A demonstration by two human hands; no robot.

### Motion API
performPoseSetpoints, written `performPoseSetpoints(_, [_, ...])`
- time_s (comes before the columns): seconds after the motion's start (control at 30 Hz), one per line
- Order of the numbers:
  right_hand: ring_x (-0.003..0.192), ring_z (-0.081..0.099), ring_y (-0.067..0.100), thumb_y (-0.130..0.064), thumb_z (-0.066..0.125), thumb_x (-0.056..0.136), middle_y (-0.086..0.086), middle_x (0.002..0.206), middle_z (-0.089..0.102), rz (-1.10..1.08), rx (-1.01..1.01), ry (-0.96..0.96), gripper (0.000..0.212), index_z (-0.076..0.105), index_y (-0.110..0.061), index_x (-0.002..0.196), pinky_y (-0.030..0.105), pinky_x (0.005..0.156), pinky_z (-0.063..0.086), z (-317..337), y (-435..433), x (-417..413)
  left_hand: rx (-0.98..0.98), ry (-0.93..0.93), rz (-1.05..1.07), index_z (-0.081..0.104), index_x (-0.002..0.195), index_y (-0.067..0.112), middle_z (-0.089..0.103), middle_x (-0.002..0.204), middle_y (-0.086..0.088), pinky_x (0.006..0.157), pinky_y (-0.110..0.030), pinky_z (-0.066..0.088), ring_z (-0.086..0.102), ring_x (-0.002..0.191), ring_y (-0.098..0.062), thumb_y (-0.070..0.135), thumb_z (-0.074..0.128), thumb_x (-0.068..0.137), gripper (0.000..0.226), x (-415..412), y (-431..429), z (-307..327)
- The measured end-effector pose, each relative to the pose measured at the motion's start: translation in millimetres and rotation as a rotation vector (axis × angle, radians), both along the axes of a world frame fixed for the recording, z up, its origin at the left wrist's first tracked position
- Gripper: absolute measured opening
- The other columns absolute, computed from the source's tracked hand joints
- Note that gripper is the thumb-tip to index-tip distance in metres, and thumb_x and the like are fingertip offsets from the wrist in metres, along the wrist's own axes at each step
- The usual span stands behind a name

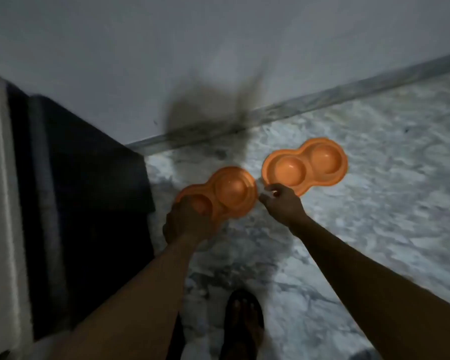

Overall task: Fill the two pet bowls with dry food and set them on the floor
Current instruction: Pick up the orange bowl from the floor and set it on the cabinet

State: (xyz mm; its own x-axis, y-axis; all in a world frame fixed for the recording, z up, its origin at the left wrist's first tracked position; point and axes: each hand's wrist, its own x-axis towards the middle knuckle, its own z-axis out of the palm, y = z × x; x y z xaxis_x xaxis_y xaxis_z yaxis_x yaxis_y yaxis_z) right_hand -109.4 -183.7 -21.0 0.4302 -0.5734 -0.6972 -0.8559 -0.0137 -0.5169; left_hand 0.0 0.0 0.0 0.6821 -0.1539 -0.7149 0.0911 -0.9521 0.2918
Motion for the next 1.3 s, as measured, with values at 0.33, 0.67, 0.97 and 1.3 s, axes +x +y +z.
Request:
performPoseSetpoints(0.33, [0.117,0.058,0.043,-0.021,0.061,0.093,0.027,0.130,0.056,0.031,-0.177,0.005,0.054,0.050,-0.015,0.145,0.046,0.097,0.047,-133.6,35.0,34.3,0.045,-0.058,0.491,0.031,0.151,0.014,0.039,0.148,-0.018,0.109,-0.048,0.039,0.043,0.131,-0.041,0.011,0.061,0.087,0.071,1.3,21.2,-141.6])
performPoseSetpoints(0.67, [0.119,0.058,0.039,-0.022,0.064,0.094,0.021,0.118,0.064,-0.208,-0.174,-0.128,0.060,0.049,-0.024,0.152,0.050,0.100,0.050,63.8,16.4,15.7,-0.083,-0.416,0.291,0.038,0.149,0.018,0.035,0.155,-0.011,0.108,-0.053,0.028,0.039,0.134,-0.039,0.008,0.046,0.093,0.057,12.3,-15.5,50.0])
performPoseSetpoints(0.97, [0.114,0.061,0.034,-0.021,0.059,0.092,0.021,0.109,0.065,-0.459,-0.350,-0.329,0.060,0.050,-0.034,0.150,0.051,0.098,0.053,408.3,31.5,-37.5,-0.366,-0.621,0.168,0.043,0.145,0.020,0.038,0.153,-0.008,0.099,-0.052,0.036,0.042,0.127,-0.041,0.008,0.043,0.093,0.054,-16.9,-32.0,386.7])
performPoseSetpoints(1.3, [0.115,0.059,0.021,-0.030,0.065,0.089,-0.001,0.129,0.062,-0.620,-0.484,-0.694,0.046,0.058,-0.035,0.134,0.048,0.100,0.052,704.8,284.4,-81.6,-0.752,-0.814,0.053,0.052,0.139,0.030,0.043,0.149,-0.003,0.108,-0.047,0.029,0.037,0.133,-0.034,0.024,0.051,0.095,0.045,-28.3,224.4,683.6])
